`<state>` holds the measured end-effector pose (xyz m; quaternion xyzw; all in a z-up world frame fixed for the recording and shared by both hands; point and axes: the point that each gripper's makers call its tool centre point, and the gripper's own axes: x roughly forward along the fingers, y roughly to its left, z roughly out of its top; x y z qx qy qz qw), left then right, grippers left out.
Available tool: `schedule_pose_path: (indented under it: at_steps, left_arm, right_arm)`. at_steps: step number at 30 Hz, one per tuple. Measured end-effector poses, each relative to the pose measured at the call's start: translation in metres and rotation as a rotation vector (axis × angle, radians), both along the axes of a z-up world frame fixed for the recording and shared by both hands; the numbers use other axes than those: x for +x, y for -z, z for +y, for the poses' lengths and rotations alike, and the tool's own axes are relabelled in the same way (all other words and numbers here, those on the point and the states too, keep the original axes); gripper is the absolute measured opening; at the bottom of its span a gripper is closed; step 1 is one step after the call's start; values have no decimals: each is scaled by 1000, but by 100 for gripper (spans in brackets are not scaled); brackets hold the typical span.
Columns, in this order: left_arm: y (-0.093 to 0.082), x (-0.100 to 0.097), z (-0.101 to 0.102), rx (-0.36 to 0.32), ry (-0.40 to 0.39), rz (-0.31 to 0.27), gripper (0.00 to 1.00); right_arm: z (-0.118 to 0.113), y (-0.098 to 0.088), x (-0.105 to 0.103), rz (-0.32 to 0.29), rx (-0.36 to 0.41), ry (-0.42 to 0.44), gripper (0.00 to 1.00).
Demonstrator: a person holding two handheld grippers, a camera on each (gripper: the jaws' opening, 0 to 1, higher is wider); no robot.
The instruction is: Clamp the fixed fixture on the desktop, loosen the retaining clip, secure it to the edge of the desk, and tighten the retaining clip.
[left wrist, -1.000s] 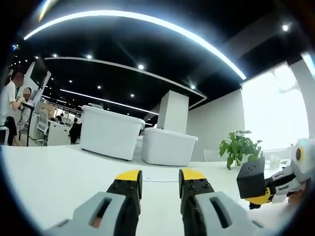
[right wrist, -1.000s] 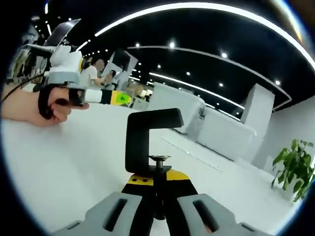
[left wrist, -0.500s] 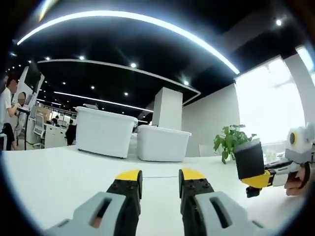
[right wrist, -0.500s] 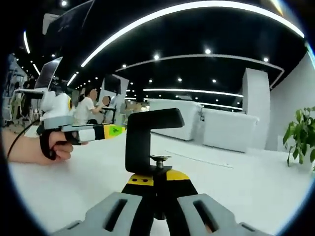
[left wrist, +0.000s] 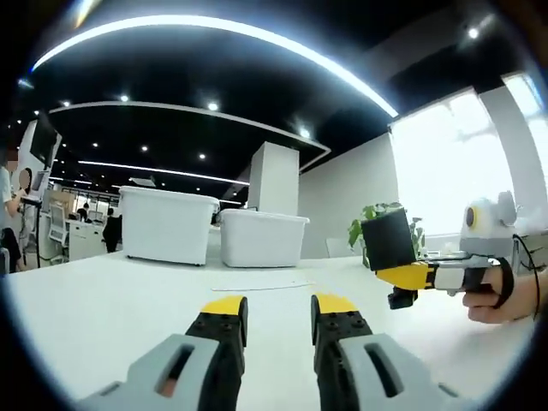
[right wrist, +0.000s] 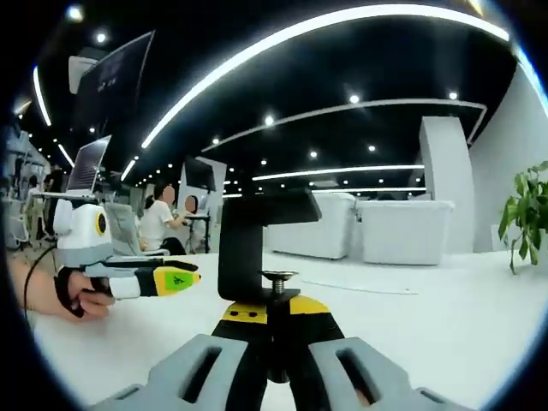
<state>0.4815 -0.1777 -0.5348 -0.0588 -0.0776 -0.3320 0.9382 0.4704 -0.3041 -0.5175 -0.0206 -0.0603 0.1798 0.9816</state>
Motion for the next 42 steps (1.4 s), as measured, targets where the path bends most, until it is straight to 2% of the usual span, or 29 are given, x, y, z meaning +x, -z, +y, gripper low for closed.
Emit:
schedule_pose_path:
  at_steps: [3, 8, 10, 14, 19, 23, 30, 36, 40, 42]
  left_arm:
    - [1, 0, 0, 7, 2, -1, 31]
    - [3, 2, 3, 5, -8, 11, 31]
    - [4, 2, 2, 9, -6, 15, 31]
    - [4, 1, 0, 10, 3, 16, 31]
    - [2, 0, 1, -4, 10, 15, 31]
    - [0, -2, 3, -18, 16, 14, 31]
    - [0, -18, 4, -19, 36, 11, 31]
    - [8, -34, 5, -6, 60, 51, 31]
    - [8, -47, 5, 4, 74, 45, 31]
    - [2, -51, 7, -26, 81, 29, 31]
  right_arm:
    - [-2, -6, -10, -12, 57, 0, 3]
    - [-2, -8, -29, -16, 76, -10, 3]
    - [1, -7, -38, 10, 160, -36, 3]
    - [3, -6, -53, -5, 161, -36, 3]
    - [8, -7, -76, -12, 208, -67, 3]
    - [13, -11, -96, -31, 198, -84, 3]
    - [30, -10, -127, -51, 195, -119, 3]
    - [48, -10, -160, -72, 178, -149, 3]
    - [61, -9, -187, -79, 187, -172, 3]
    - [67, -9, -198, -84, 185, -181, 4]
